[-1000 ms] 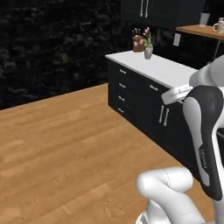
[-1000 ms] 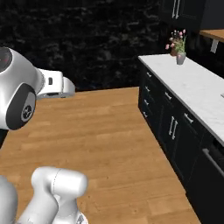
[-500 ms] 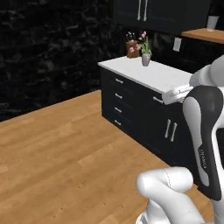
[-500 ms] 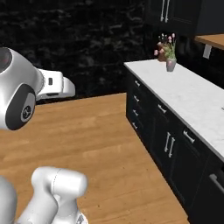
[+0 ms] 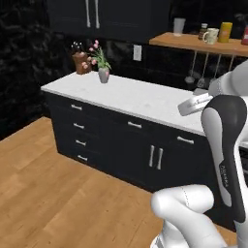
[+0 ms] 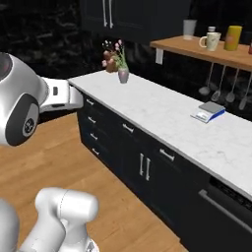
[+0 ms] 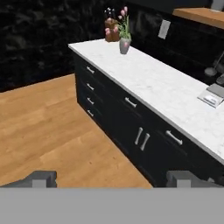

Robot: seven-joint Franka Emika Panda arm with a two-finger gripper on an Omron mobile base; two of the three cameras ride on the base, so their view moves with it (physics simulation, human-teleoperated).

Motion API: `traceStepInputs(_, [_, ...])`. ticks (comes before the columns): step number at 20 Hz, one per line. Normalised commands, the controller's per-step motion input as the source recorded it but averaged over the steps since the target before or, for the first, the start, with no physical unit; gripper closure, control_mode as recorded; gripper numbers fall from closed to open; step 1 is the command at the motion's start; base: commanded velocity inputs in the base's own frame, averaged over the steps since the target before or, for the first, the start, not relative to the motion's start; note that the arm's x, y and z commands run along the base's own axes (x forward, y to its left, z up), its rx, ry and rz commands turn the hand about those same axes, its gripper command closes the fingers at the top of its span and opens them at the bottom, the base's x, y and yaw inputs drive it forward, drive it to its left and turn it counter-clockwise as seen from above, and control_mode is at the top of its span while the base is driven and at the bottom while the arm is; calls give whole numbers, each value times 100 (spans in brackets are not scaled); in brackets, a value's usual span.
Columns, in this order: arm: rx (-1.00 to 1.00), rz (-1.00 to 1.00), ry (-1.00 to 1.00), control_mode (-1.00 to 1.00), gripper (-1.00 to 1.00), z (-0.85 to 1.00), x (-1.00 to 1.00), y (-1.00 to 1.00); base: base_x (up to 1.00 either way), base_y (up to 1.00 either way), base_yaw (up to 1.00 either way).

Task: Gather all objects into one cabinet and sort the glasses and bowls to opposite sides.

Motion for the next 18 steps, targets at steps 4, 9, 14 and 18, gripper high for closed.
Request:
traceStepInputs(4, [0,0,0,100,-100,0,0,0,77,8,-71])
traceStepInputs(9, [0,0,0,100,-100,0,0,0,97,50,-65])
traceStepInputs(14, [0,0,0,100,-100,0,0,0,93,73,-68])
traceStepInputs(18, [0,0,0,100,-100,0,0,0,46,66,-45])
